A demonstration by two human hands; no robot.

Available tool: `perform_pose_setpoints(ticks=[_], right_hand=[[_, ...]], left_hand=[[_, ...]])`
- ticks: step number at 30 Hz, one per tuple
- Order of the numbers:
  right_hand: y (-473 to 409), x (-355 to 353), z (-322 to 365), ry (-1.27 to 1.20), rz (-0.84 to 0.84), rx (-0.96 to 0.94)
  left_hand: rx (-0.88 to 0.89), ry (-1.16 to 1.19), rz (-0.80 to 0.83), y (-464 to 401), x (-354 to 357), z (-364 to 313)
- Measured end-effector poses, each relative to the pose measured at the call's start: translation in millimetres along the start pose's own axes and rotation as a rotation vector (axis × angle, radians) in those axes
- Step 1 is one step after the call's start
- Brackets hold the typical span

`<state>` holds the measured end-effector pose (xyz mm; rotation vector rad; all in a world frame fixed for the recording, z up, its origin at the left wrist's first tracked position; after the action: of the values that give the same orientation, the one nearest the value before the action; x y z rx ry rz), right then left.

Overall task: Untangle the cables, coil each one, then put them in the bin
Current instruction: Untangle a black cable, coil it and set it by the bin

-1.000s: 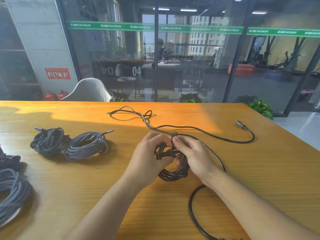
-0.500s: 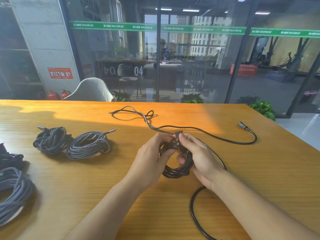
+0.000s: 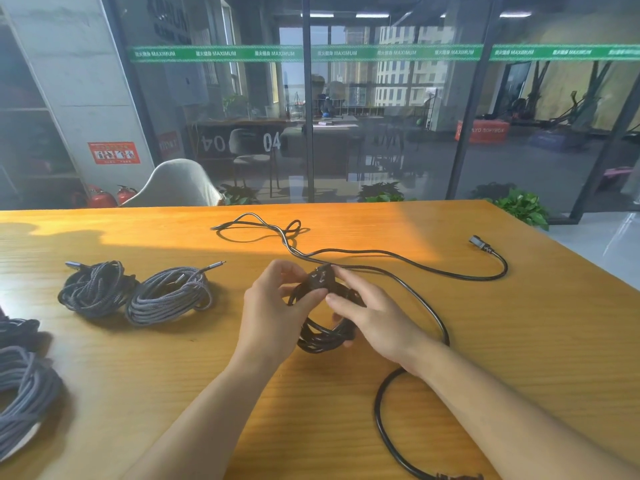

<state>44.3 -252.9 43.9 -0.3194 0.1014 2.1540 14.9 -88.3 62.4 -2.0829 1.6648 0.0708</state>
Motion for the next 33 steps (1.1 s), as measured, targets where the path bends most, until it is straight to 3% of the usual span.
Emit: perform_pose_setpoints(ticks=[5,12,14,22,27,33], right_hand=[[0.0,-10.3,8.4,0.269,-0.018,-0.154],[2.1,-9.5,-1.2,0.562,0.021,-0.014],[4.7,-8.0,4.6,0.650,0.009,-0.057],[6.2,-0.1,11.6,0.676,0.065,-0.232],[9.1,-1.8,21.0,0.694,-0.045,-0.323],[5.2,-8.1,8.7,0.614,-0.064,-0.227]], left_hand=[[0.003,-0.040,-0.037,-1.0,-8.2,-1.0],[-0.136,-0.144,0.107,-2.9,-3.1,21.4],[-0.124,-0.175,0.115,0.2,-2.7,21.1],[0.012,-0.241,0.051,30.1,-10.0,9.8],[0.108,-0.340,-0.051,37.8,-15.8,-5.8],[0.181,-0.363,0.070,37.5,-2.4,-3.6]])
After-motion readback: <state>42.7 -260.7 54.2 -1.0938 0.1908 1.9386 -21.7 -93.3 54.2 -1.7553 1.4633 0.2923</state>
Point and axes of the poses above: each hand's wrist, its own y-axis away from the middle knuckle, its own x-axis out of the palm, z = x × y, the point moved 8 cm from there along -y, towards the middle knuckle, and after that the axes turned 9 degrees about z, right-handed, at the moved point
